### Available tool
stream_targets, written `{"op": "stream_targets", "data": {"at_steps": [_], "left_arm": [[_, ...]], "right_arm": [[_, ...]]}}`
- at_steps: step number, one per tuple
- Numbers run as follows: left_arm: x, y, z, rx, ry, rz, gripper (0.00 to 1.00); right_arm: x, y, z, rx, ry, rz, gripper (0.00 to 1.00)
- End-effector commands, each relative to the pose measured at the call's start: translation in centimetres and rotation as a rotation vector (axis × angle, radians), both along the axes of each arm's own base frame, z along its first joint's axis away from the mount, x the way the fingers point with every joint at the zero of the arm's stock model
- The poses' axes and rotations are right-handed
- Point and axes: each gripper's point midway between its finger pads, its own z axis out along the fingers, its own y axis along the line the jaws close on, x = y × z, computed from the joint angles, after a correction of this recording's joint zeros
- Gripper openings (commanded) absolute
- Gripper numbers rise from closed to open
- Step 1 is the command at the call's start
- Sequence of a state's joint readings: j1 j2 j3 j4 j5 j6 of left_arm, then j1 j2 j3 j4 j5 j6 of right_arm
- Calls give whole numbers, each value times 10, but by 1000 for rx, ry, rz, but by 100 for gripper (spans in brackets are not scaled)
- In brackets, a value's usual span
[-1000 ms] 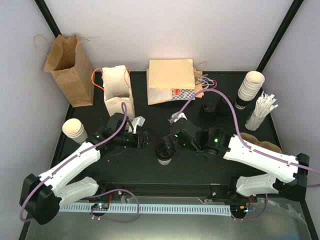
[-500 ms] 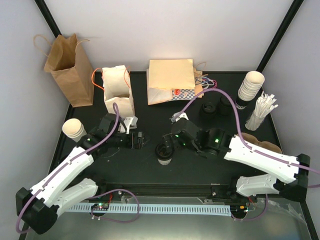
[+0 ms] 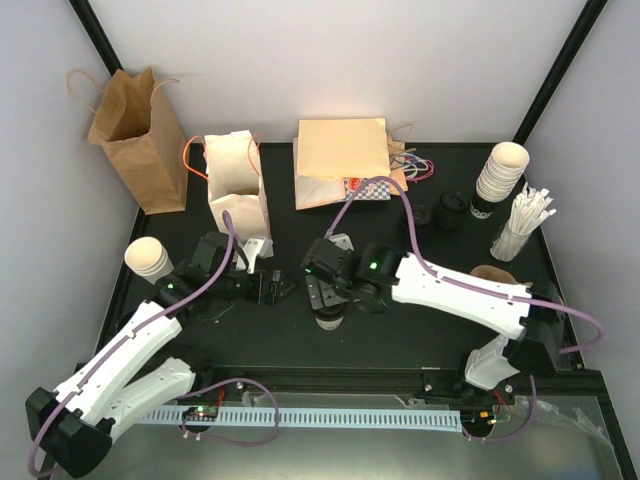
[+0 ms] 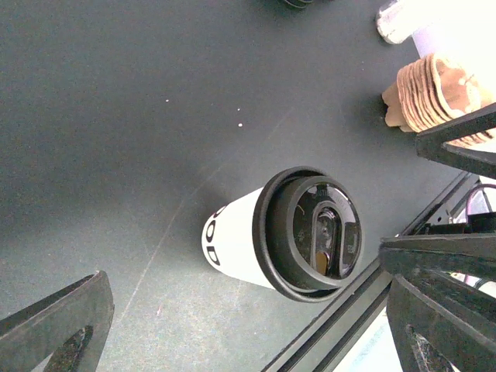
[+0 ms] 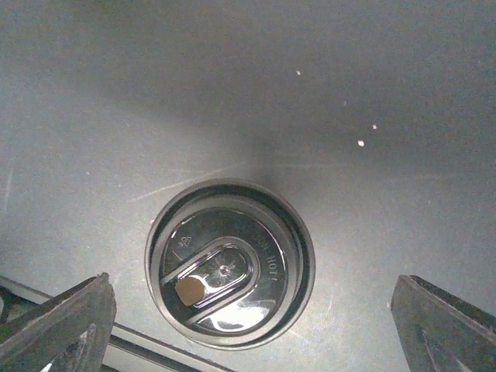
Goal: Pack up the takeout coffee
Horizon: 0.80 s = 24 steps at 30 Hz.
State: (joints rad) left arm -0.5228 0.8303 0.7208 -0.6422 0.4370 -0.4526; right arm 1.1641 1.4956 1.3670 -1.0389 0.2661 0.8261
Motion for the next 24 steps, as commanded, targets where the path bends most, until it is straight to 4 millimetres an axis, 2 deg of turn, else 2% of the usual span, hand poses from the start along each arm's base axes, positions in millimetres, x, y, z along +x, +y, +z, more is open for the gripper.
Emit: {"op": "stream_targets", "data": {"at_steps": [1, 5, 8, 15, 24], "left_arm": [[-5, 3, -3, -2, -9, -12, 99], [-9, 2, -3, -20, -20, -23, 99], [-11, 2, -1, -31, -26, -29, 99], [-11, 1, -2, -34, -34, -41, 99], [-13, -1, -3, -36, -31, -59, 99]], "right_arm": [[-4, -8, 2, -65, 43, -123, 100], [1, -7, 5, -87, 28, -160, 100], [-5, 7, -1, -74, 73, -89, 100], [-6, 14, -8, -53, 99, -116, 100], [-9, 20, -28, -97, 152, -152, 100]]}}
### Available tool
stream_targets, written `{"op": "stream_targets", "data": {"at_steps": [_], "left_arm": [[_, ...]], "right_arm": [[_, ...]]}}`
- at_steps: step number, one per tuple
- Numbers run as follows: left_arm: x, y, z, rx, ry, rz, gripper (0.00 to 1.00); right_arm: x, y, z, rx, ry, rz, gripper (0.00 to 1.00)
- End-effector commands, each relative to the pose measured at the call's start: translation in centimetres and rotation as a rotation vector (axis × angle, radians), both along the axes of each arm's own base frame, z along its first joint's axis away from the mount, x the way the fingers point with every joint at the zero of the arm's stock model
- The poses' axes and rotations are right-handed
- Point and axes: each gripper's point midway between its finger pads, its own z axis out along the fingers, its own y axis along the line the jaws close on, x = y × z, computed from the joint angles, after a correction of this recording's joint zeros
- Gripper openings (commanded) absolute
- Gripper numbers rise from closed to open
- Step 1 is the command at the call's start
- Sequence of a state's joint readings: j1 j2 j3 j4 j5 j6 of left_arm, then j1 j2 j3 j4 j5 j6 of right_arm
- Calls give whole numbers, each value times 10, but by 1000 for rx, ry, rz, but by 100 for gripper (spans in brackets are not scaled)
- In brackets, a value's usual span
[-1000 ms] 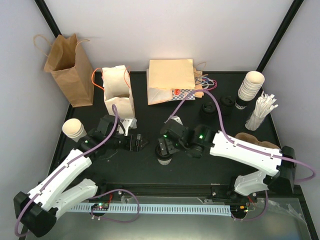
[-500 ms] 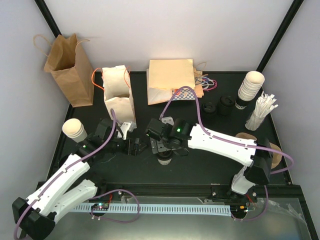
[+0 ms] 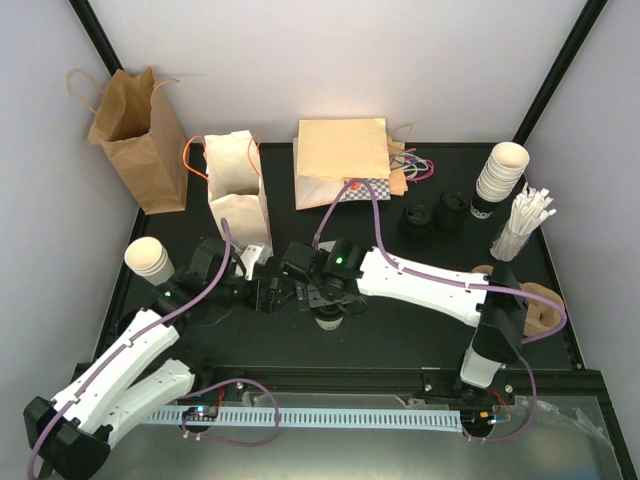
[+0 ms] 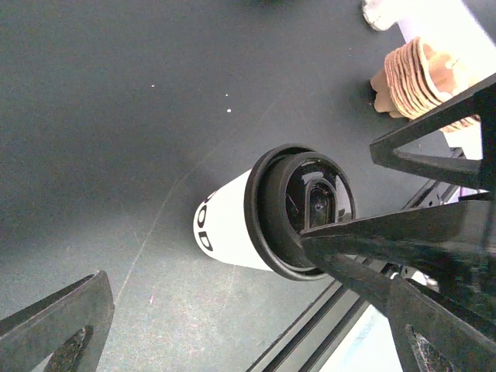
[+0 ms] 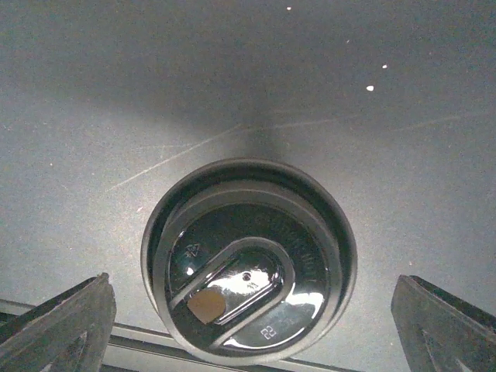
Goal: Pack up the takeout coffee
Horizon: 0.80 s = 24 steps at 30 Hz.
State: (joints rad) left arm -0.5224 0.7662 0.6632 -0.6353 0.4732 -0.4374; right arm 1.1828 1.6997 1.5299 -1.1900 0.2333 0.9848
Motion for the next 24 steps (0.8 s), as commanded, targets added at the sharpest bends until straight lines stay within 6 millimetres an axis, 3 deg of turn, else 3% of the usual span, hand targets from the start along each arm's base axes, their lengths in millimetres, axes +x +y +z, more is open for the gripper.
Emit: {"op": "stream_targets", "data": {"at_steps": [1, 24], "left_arm": [[1, -2, 3, -13, -21, -24, 99], [-1, -4, 1, -19, -13, -38, 99]], "right_arm": [[-3, 6, -3, 16, 27, -35, 100], [-1, 11, -24, -21, 63, -112, 90]]}}
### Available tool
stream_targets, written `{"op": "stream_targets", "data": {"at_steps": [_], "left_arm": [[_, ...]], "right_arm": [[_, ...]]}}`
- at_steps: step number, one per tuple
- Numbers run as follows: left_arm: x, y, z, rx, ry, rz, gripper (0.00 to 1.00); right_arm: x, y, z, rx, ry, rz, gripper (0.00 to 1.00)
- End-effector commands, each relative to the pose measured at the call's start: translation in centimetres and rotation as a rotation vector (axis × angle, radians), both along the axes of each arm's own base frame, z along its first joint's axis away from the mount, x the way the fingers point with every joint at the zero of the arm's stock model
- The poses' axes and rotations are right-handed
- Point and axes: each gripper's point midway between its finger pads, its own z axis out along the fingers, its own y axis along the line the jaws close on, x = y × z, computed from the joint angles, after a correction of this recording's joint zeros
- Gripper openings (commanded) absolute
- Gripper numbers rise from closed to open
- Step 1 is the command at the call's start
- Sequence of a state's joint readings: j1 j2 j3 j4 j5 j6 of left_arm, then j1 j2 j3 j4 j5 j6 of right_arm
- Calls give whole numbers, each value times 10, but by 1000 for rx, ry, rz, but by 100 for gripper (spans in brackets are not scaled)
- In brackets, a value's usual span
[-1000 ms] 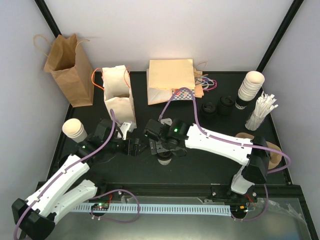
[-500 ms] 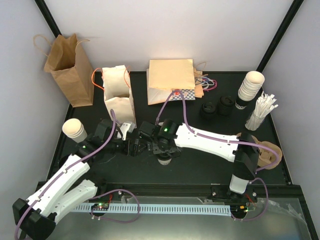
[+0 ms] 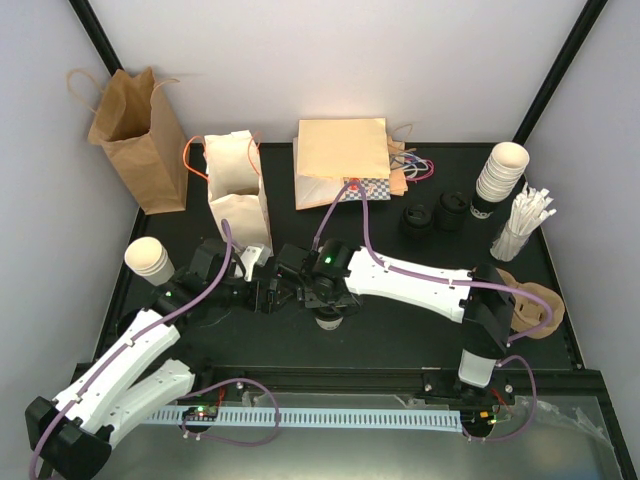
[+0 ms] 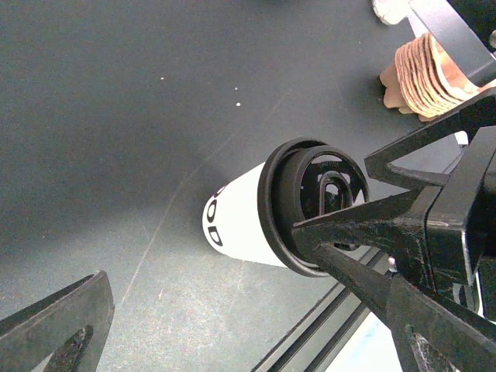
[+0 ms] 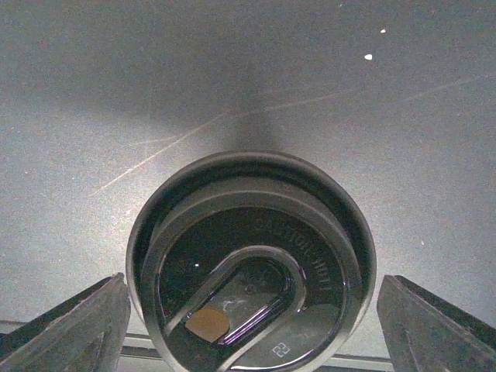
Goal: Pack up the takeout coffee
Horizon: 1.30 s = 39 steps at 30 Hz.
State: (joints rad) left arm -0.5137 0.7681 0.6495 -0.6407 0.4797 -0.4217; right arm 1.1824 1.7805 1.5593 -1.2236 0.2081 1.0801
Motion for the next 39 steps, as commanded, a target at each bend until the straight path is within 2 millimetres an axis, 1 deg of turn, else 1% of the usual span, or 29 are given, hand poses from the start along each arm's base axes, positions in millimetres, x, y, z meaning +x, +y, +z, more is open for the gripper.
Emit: {"op": "stream_targets", "data": {"at_steps": [1, 11, 15, 21, 25, 27, 31, 36, 39], "left_arm": [[0, -6, 8, -30, -22, -33, 99], [0, -6, 7, -30, -21, -34, 99], [0, -6, 7, -31, -21, -34, 99], [0, -6, 7, -30, -19, -34, 99], [0, -6, 7, -30, -19, -33, 99], [0, -6, 7, -30, -18, -32, 99], [1, -5, 8, -28, -23, -25, 99], [3, -5, 6, -23, -16, -19, 99], [4, -6, 4, -17, -3, -18, 99]], "right_arm": [[2, 9, -4, 22, 3, -24, 90], [0, 10, -10, 10, 17, -17, 87], [1, 9, -11, 4, 16, -18, 81], [1, 9, -15, -11, 21, -15, 81], [1, 10, -14, -7, 16, 20, 80], [2, 9, -11, -12, 5, 58, 76], [2, 8, -8, -18, -16, 192, 75], [-2, 2, -13, -31, -49, 431, 75], [-11, 1, -12, 1, -59, 592, 75]]}}
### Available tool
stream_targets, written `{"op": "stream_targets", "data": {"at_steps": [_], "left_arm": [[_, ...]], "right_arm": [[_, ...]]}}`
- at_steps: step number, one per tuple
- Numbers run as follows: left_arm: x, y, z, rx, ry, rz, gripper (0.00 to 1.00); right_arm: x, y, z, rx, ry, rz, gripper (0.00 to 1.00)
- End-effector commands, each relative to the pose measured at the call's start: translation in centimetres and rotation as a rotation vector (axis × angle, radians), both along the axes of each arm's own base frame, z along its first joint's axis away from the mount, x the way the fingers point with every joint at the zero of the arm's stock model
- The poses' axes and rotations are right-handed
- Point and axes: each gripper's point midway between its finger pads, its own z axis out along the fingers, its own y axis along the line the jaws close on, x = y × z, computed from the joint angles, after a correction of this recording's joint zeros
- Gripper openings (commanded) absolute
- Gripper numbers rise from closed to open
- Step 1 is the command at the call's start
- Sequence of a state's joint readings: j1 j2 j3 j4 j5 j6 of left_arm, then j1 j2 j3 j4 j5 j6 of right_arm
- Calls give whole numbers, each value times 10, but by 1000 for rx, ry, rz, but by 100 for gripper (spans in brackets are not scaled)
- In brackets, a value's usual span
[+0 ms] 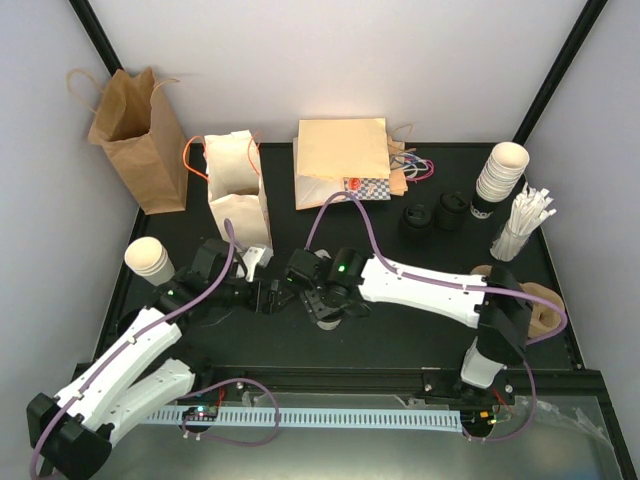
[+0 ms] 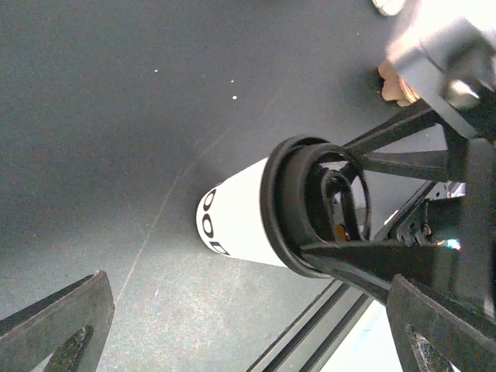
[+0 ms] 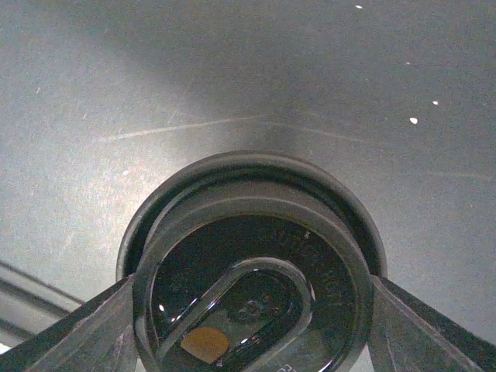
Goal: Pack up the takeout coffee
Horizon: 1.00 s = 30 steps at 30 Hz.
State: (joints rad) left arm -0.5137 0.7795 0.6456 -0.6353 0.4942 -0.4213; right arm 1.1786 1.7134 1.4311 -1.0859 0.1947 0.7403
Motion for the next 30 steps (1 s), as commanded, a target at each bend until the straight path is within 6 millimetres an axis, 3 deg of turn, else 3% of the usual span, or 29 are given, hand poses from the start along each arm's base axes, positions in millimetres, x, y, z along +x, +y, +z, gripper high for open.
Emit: {"op": "stream_targets", "data": {"at_steps": [1, 6, 14, 20, 30], "left_arm": [[6, -4, 5, -12, -10, -4, 99], [9, -8, 0, -22, 17, 1, 99], [12, -17, -8, -62, 69, -7, 97], [14, -21, -14, -65, 95, -18, 96], [14, -23, -21, -83, 117, -15, 92]], "right_arm": [[-15, 2, -1, 25, -13, 313, 76], [-24, 6, 2, 56, -7, 454, 76], [-31, 8, -12, 8, -1, 536, 75], [-46, 13, -5, 62, 5, 608, 75], [-49, 9, -5, 58, -1, 626, 76]]}}
